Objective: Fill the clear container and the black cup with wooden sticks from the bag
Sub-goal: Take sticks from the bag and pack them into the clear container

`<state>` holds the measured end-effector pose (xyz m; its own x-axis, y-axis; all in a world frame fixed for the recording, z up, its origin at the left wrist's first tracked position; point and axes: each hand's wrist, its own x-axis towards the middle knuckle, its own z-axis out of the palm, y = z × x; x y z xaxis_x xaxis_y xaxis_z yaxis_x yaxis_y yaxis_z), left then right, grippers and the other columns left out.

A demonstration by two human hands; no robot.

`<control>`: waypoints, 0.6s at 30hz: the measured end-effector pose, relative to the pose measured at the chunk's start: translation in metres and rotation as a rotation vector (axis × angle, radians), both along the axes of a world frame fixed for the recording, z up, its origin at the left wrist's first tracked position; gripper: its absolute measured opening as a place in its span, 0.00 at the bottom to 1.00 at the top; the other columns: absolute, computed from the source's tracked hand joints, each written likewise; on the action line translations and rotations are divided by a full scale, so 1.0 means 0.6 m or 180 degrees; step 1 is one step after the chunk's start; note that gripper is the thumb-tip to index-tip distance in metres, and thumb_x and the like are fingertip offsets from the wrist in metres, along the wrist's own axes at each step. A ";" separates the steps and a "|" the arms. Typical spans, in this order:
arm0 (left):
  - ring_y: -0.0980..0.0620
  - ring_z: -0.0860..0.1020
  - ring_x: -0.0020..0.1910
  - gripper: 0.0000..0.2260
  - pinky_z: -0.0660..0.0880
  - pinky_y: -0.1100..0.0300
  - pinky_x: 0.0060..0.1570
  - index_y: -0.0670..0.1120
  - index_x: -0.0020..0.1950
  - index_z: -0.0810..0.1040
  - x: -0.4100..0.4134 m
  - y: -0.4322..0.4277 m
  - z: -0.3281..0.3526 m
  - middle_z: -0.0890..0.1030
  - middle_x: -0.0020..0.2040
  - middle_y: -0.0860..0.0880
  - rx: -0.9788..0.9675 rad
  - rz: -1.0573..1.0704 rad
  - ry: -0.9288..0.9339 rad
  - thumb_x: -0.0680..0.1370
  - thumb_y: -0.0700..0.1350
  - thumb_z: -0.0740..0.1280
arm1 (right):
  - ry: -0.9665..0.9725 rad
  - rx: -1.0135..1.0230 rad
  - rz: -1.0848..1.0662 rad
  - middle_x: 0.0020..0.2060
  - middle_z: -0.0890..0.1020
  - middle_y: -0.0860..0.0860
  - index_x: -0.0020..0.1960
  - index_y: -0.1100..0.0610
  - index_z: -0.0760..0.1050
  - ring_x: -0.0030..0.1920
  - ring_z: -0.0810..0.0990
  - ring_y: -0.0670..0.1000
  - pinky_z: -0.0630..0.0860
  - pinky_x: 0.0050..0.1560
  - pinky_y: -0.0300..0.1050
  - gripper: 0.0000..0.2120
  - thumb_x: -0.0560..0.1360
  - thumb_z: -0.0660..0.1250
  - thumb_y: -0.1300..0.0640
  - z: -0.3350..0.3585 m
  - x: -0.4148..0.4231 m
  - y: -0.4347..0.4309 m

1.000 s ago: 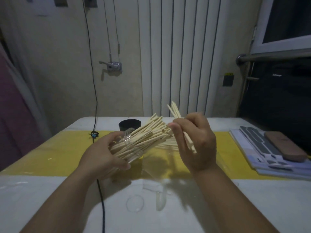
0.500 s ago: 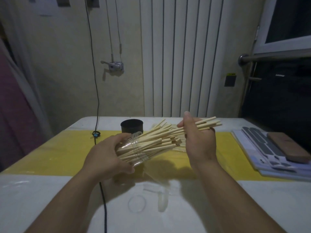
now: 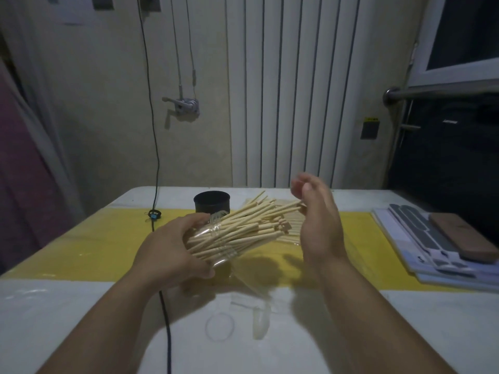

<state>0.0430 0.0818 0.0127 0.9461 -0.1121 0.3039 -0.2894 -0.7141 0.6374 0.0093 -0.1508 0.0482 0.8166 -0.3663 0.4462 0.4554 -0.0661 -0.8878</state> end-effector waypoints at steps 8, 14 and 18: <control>0.64 0.78 0.47 0.43 0.76 0.58 0.44 0.68 0.62 0.73 -0.005 -0.003 0.001 0.78 0.51 0.67 0.0009 -0.0011 -0.0017 0.48 0.54 0.77 | 0.0309 -0.0913 0.0566 0.65 0.75 0.38 0.68 0.47 0.75 0.67 0.69 0.36 0.64 0.66 0.30 0.18 0.85 0.52 0.54 -0.014 0.006 0.004; 0.61 0.79 0.47 0.42 0.78 0.54 0.49 0.69 0.60 0.72 0.000 0.000 0.001 0.78 0.51 0.66 -0.0301 0.0079 0.0061 0.47 0.53 0.78 | 0.0300 -0.0743 -0.0097 0.45 0.81 0.42 0.47 0.51 0.79 0.48 0.78 0.38 0.74 0.49 0.38 0.12 0.80 0.58 0.60 -0.011 0.012 -0.019; 0.59 0.81 0.46 0.42 0.79 0.52 0.49 0.67 0.60 0.74 0.004 0.003 -0.001 0.80 0.51 0.64 -0.0456 0.0069 0.0103 0.46 0.53 0.78 | 0.0397 -0.1338 -0.0149 0.29 0.71 0.49 0.36 0.60 0.71 0.30 0.67 0.44 0.65 0.34 0.45 0.08 0.74 0.63 0.61 -0.014 0.015 -0.042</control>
<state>0.0453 0.0839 0.0120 0.9573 -0.0490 0.2848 -0.2525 -0.6211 0.7419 0.0182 -0.1758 0.0400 0.8605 -0.2119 0.4633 0.3343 -0.4515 -0.8273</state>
